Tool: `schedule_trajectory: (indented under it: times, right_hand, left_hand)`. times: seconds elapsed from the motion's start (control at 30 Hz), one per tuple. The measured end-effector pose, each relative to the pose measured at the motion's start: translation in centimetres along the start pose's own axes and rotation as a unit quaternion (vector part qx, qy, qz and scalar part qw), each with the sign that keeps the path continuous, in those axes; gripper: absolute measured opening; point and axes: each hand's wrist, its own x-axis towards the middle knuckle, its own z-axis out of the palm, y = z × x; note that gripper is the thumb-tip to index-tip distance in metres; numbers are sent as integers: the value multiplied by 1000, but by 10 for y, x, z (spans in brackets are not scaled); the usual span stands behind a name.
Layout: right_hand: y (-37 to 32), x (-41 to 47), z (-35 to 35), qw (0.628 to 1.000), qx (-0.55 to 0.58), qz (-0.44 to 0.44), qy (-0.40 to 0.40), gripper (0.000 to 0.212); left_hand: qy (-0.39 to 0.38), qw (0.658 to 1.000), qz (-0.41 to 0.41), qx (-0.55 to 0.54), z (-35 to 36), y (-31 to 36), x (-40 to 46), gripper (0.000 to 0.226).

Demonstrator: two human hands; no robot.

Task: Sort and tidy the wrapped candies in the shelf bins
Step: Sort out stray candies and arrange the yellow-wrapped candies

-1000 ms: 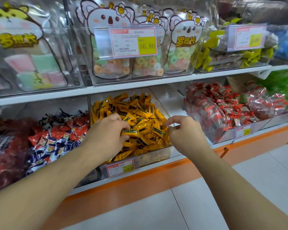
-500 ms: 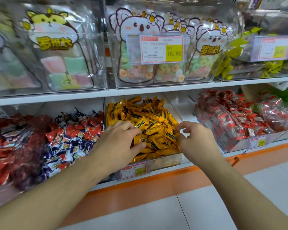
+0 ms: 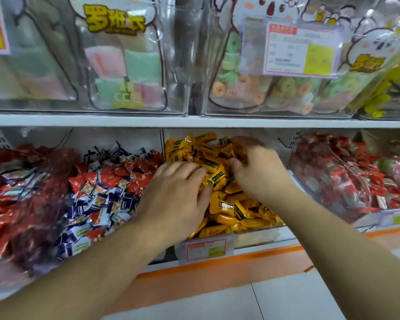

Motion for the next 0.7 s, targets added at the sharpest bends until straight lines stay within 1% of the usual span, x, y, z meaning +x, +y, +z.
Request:
schedule_trajectory:
  times: [0.1,0.2,0.3,0.37,0.47,0.6,0.63,0.7]
  right_hand:
    - [-1,29,20,997,1,-38,-62,53]
    - [5,32,41,992,-30,-64,-108,52]
    - [9,16,41,989,-37,-93,-108,55]
    - [12,7,37,986,-48,-117,-109,52]
    - [12,-3,29,985,-43,-123,-114,45]
    - [14,-13,19,973,-67,-162,-148,46]
    - [15,-15,17,973,-55,-165,-154,46]
    - [15,-19,11,979,3,-141,-147,45]
  left_hand:
    - [17,1000,2,-6,2,-1,0,52]
    - [20,1000,5,-6,4,-5,-1,52]
    - [20,1000,8,4,6,-7,0,52]
    - [19,1000,8,3,7,-7,1,52]
    - [12,1000,5,-4,7,-6,0,53]
    - [5,1000,1,-11,4,-5,-1,54]
    - [4,1000,2,-12,4,-5,-1,53]
    - [3,1000,4,-14,4,-5,0,54]
